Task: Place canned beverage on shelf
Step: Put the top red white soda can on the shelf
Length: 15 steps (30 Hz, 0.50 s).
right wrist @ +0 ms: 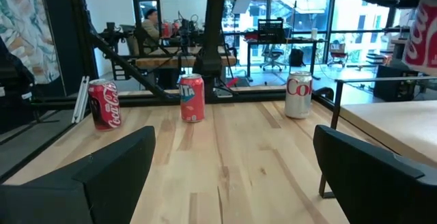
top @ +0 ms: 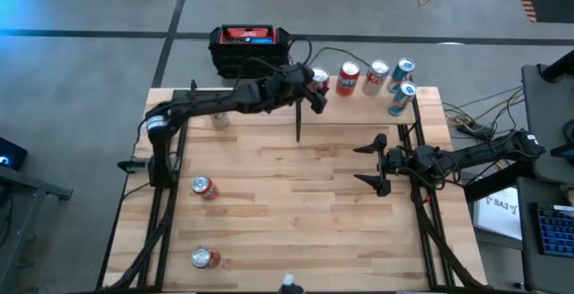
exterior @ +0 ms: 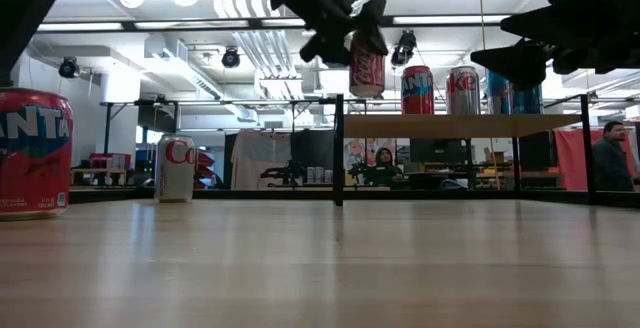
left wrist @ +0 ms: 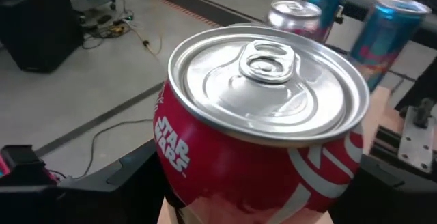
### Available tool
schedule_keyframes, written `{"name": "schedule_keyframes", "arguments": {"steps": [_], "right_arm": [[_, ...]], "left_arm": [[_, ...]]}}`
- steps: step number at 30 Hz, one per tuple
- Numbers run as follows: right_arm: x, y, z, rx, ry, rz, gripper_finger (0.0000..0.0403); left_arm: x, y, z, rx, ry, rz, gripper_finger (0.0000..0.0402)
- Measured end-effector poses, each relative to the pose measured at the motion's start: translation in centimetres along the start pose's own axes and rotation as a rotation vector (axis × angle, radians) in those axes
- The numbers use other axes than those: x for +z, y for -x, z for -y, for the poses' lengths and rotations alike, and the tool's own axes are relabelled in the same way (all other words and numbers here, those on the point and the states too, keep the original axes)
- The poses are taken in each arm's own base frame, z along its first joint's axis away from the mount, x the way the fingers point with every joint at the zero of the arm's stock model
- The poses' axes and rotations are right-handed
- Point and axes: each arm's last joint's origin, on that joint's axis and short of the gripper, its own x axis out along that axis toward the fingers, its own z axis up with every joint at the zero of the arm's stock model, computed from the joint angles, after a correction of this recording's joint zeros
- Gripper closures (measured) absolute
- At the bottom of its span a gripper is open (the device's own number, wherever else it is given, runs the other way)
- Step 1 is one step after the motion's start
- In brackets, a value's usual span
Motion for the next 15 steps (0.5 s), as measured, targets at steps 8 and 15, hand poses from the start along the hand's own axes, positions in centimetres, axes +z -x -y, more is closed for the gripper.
{"name": "schedule_keyframes", "arguments": {"steps": [8,15], "right_arm": [[0.0,0.0,0.0,0.000,0.000,0.000,0.0019],[0.0,0.0,0.0,0.000,0.000,0.000,0.0019]], "left_arm": [[-0.4,-2.1,-2.1,-0.021,0.026,0.019,0.0110],[-0.6,-3.5,-3.4,-0.043,0.026,0.058,0.0110]]}}
